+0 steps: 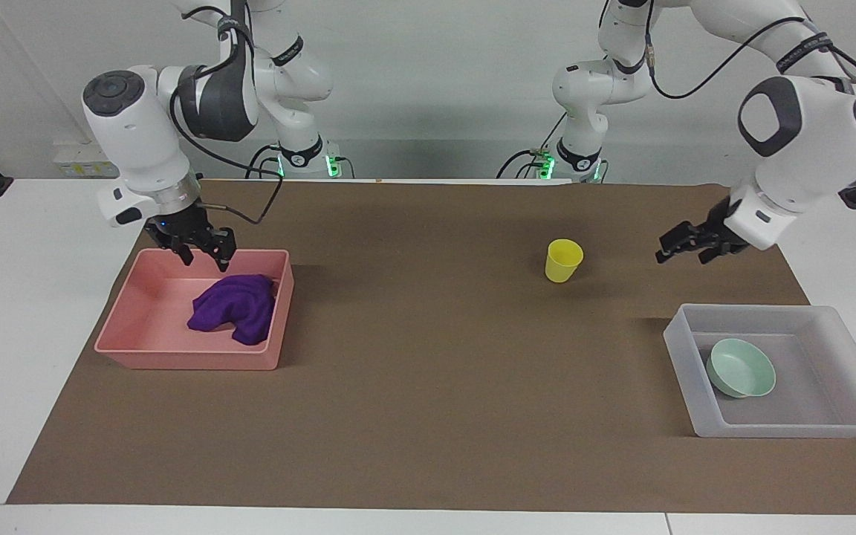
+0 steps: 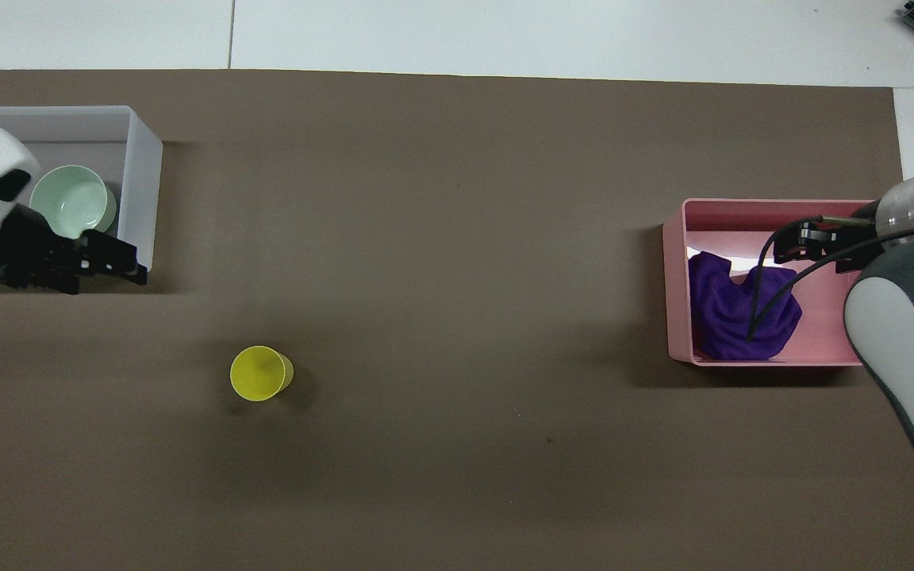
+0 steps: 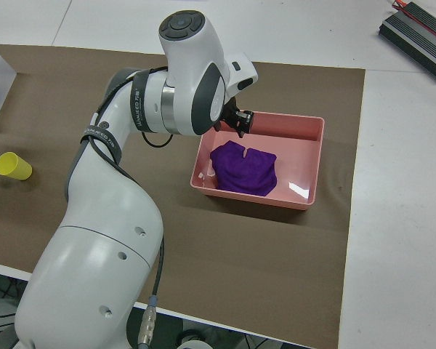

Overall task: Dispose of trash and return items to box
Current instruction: 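Reach the left gripper to the yellow cup and grasp it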

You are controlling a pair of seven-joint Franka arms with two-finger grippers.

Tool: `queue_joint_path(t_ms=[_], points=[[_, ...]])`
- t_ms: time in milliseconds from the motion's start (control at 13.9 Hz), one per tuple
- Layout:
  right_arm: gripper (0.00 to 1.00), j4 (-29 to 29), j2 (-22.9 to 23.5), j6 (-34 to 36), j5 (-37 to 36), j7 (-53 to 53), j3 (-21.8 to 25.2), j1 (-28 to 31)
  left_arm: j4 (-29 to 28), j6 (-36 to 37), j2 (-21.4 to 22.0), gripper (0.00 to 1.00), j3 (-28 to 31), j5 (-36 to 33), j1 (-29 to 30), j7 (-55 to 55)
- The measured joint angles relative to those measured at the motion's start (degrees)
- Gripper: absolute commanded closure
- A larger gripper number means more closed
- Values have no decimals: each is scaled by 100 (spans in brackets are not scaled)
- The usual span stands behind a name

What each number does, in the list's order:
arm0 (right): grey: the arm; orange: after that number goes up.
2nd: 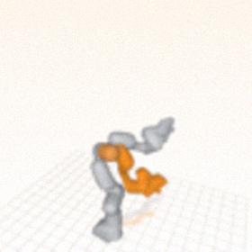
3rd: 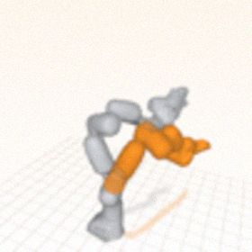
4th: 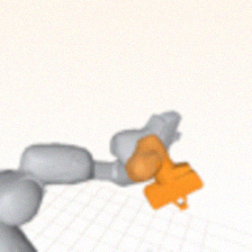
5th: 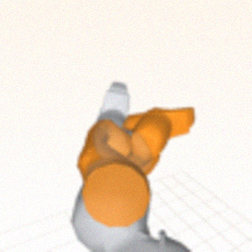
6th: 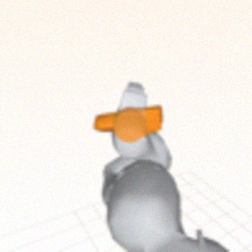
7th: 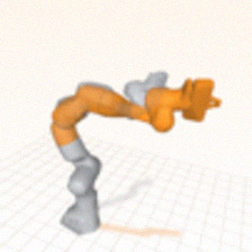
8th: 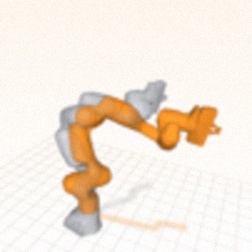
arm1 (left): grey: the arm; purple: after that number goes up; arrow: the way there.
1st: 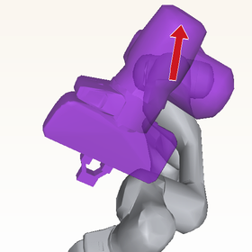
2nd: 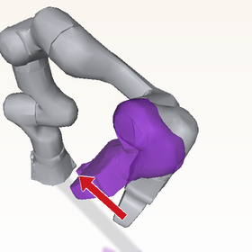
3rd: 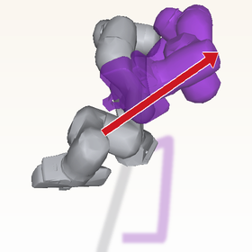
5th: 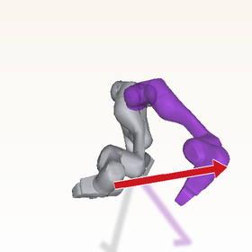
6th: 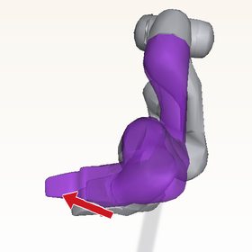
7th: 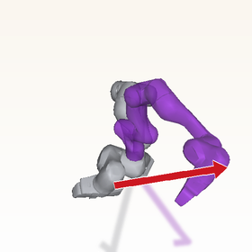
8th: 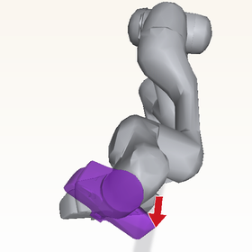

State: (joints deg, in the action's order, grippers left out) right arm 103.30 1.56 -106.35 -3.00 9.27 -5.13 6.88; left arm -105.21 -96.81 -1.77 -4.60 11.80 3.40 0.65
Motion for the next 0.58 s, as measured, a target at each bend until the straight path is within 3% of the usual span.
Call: queue_joint_path(t_ms=[72, 216, 432, 504, 576], points=[[0, -242, -19, 265, 15, 0, -16, -11, -527, -99, 261, 0, -3, 79, -193, -72], [0, -696, -49, 773, 69, 2, -82, -16, -1402, -729, 518, 0, -6, 138, -547, -203], [0, -993, -175, 1193, 79, 136, -231, -41, -2359, -1772, 570, 0, -3, 162, -903, -305], [0, -1018, -212, 1316, 79, 149, -250, -46, -2609, -2110, 568, 22, -4, 166, -1027, -402], [0, -1044, -232, 1423, 79, 150, -258, -46, -2832, -2399, 566, 74, -3, 169, -1162, -502]])
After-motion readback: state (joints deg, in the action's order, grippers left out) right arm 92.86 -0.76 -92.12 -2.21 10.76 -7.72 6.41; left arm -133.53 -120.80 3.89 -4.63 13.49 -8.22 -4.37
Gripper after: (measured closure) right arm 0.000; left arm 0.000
